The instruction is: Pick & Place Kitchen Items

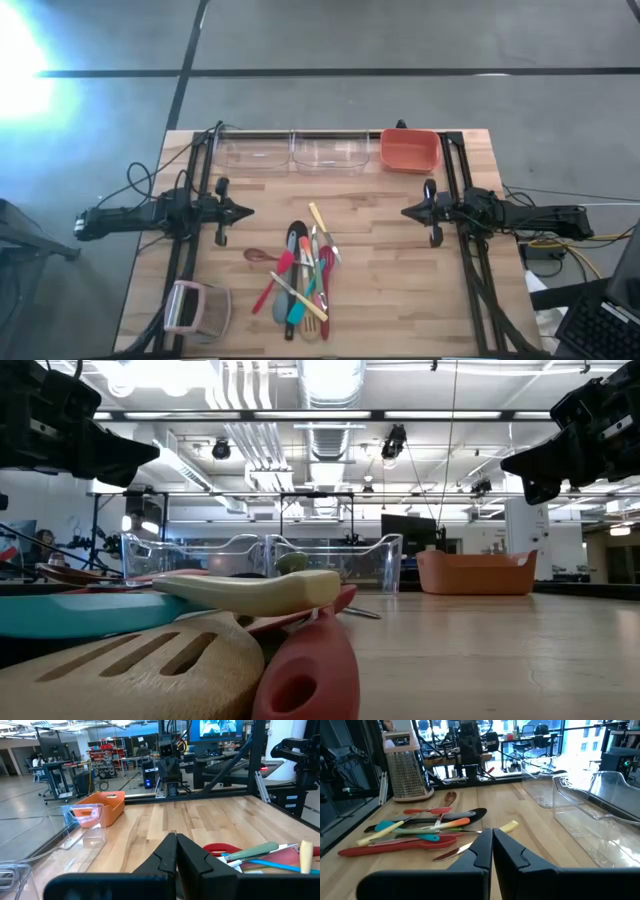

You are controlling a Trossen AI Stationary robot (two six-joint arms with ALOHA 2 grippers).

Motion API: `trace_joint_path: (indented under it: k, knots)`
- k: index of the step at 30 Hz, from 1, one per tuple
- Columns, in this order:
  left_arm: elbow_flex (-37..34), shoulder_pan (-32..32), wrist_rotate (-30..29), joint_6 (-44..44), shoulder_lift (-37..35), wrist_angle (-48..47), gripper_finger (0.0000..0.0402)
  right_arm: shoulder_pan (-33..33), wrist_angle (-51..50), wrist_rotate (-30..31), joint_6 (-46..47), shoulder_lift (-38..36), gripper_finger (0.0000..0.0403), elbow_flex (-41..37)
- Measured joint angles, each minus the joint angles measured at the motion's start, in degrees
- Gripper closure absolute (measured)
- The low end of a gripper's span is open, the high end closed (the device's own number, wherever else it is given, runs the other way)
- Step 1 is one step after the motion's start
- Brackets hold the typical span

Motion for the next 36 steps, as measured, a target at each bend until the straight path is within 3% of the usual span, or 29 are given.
trace_joint_path:
  k: [15, 21, 29, 36]
  knots:
    - [0.0, 0.0, 0.0, 0.0, 0.0, 0.0, 0.039, 0.0, 0.0, 0.0, -2.0, 0.0, 0.0394, 0.0]
    - [0.0, 0.0, 0.0, 0.0, 0.0, 0.0, 0.039, 0.0, -0.2, 0.3, 1.4, 0.1, 0.0394, 0.0]
    - [0.0, 0.0, 0.0, 0.0, 0.0, 0.0, 0.039, 0.0, 0.1, 3.6, -5.2, 0.0, 0.0394, 0.0]
    - [0.0, 0.0, 0.0, 0.0, 0.0, 0.0, 0.039, 0.0, 0.2, 3.5, -4.3, 0.0, 0.0394, 0.0]
